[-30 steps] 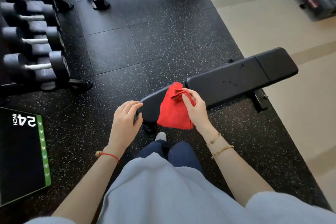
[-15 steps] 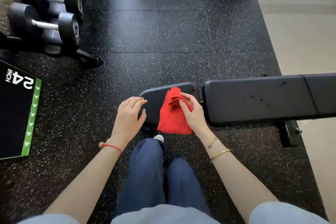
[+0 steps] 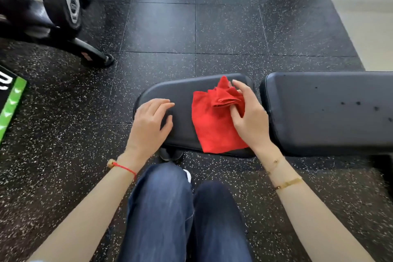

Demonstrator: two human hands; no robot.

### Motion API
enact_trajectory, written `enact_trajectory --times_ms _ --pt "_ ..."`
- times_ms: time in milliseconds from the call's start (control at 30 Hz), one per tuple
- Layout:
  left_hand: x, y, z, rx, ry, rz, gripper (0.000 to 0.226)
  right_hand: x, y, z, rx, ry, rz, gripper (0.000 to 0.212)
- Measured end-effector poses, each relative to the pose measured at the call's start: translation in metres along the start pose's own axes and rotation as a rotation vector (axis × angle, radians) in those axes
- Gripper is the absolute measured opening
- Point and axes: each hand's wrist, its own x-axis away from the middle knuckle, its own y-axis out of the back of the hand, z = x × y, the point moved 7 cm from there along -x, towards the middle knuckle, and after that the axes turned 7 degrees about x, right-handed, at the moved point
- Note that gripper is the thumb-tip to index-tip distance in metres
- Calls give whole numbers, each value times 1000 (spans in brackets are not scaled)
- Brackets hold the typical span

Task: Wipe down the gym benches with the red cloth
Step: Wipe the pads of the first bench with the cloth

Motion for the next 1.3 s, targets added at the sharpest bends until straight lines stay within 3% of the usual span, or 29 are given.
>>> enact_trajectory --times_ms 133,267,367,433,500,767,1100,1300 --pt "6 -17 10 -23 -11 -58 29 2 -7 -4 229 127 -77 61" --pt "9 -22 13 -37 -4 -91 27 19 -12 20 334 308 -152 48" --pt "9 -22 12 -51 -5 -96 25 35 -36 36 353 456 37 45" --pt "10 -22 11 -60 9 -93 24 40 -57 30 471 435 237 56" --pt "11 -22 11 -63 29 -95 24 39 -67 17 557 391 307 63" --pt "10 -22 8 -77 33 -118 25 2 -77 1 600 285 311 76" --pt "11 -23 8 -62 48 -125 25 31 -53 -11 505 405 320 71" --pt "9 -26 7 -66 64 -100 23 -21 -66 -9 532 268 265 68"
